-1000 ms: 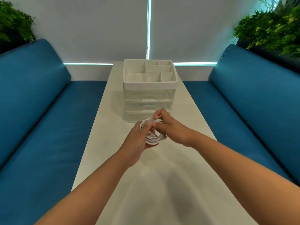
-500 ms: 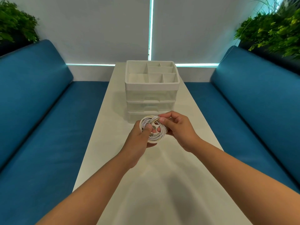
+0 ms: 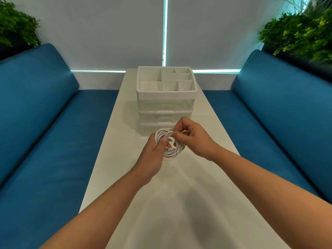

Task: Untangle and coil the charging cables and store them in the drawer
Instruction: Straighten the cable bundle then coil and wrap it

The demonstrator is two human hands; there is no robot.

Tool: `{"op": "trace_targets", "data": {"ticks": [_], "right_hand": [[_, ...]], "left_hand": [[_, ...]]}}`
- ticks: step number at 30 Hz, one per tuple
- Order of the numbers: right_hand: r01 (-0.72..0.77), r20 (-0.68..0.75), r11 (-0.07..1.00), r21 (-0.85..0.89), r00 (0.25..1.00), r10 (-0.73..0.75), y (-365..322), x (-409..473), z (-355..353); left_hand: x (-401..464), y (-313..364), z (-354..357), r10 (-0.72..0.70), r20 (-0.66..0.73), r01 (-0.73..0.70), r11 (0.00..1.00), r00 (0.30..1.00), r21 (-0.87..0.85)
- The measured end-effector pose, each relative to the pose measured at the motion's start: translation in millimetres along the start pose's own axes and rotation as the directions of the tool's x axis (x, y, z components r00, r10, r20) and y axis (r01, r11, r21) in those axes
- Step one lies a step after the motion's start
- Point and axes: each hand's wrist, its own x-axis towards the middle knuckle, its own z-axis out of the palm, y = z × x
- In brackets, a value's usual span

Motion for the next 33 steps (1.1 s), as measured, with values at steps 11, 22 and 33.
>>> {"op": "trace_targets", "data": {"ticks": [11,22,33], "right_hand": [[-0.408,0.363,0.897,0.170,0.872,0.328,5,-3,-5],[-0.366,0.069,0.930,0.044,0.929,0.363,8,-3,13],[-0.488,0.255,0.786,0.379,0.872,0.418,-3,1,3]], "left_hand": [[-1,-3,-15,-0.159,0.187,0.186,0.973,0.969,-0.136],[1,-2,-15,-0.212,0.238,0.282,0.906,0.948,-0.316],[5,-1,-24,-0.218,0.247,0.307,0.853,0.944,-0.423]]}}
